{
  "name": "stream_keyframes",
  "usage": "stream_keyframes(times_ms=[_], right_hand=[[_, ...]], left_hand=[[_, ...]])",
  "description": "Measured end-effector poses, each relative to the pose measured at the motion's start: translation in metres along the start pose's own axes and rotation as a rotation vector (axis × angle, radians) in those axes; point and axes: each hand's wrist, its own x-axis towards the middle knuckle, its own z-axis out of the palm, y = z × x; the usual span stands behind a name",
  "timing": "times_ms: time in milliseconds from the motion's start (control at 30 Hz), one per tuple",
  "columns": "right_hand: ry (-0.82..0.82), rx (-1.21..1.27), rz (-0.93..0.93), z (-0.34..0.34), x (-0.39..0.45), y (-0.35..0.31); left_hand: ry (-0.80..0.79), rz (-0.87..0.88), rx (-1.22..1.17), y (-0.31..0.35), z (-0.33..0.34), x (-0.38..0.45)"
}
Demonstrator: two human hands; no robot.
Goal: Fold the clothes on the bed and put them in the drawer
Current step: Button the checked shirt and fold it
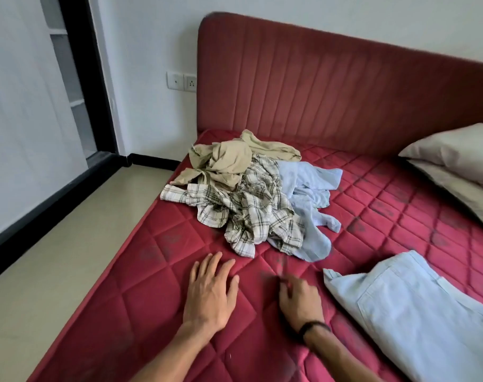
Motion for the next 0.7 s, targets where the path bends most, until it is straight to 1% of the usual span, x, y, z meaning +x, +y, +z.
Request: stream_keyframes(times_ms=[67, 167, 267, 300, 367, 400, 433, 467, 500, 533, 567, 600, 633, 667, 700], right_hand=[[-0.055, -0.002, 0.001, -0.005, -0.012, -0.003], [-0.158, 0.02, 0.04, -0.024, 0.005, -0.017], [-0.106, 0.123, -0.074, -0.04, 0.035, -0.052], [-0.132, 0.12, -0.12, -0.042, 0.046, -0.068], [-0.261, 0.09, -0.141, -0.041, 0.067, -0.094], [-0.315, 0.137, -0.111, -0.037, 0.072, -0.105], [-0.31, 0.25, -0.074, -0.033, 0.073, -0.112], [-0.261, 0.366, -0.036, -0.029, 0.067, -0.117], [-0.177, 0.473, -0.003, -0.022, 0.06, -0.116], [-0.091, 0.539, 0.019, -0.018, 0.052, -0.115], [-0.064, 0.563, 0.042, -0.009, 0.04, -0.107], [-0.085, 0.532, 0.069, -0.002, 0.02, -0.097], [-0.141, 0.456, 0.051, 0.004, -0.008, -0.085], [-0.211, 0.366, 0.053, 0.008, -0.042, -0.072], [-0.256, 0.237, 0.045, 0.013, -0.07, -0.061]], left_hand=[[-0.005, 0.006, 0.022, 0.002, -0.004, -0.012], [-0.024, -0.006, 0.017, 0.005, -0.003, -0.025], [-0.049, -0.004, 0.021, 0.003, 0.0, -0.028], [-0.061, -0.003, 0.016, -0.001, 0.002, -0.028], [-0.05, -0.014, -0.008, -0.001, 0.003, -0.029], [-0.038, -0.022, -0.019, -0.001, 0.003, -0.032], [-0.043, -0.028, -0.04, 0.0, 0.003, -0.033], [-0.012, -0.015, -0.041, -0.001, 0.005, -0.036], [0.026, -0.004, -0.069, 0.0, 0.007, -0.039], [0.097, 0.0, -0.107, 0.0, 0.008, -0.038], [0.167, -0.032, -0.198, -0.001, 0.01, -0.04], [0.208, -0.069, -0.32, 0.0, 0.006, -0.041], [0.245, -0.129, -0.428, 0.004, -0.003, -0.043], [0.259, -0.171, -0.514, 0.005, -0.008, -0.043], [0.232, -0.197, -0.58, 0.004, -0.01, -0.042]])
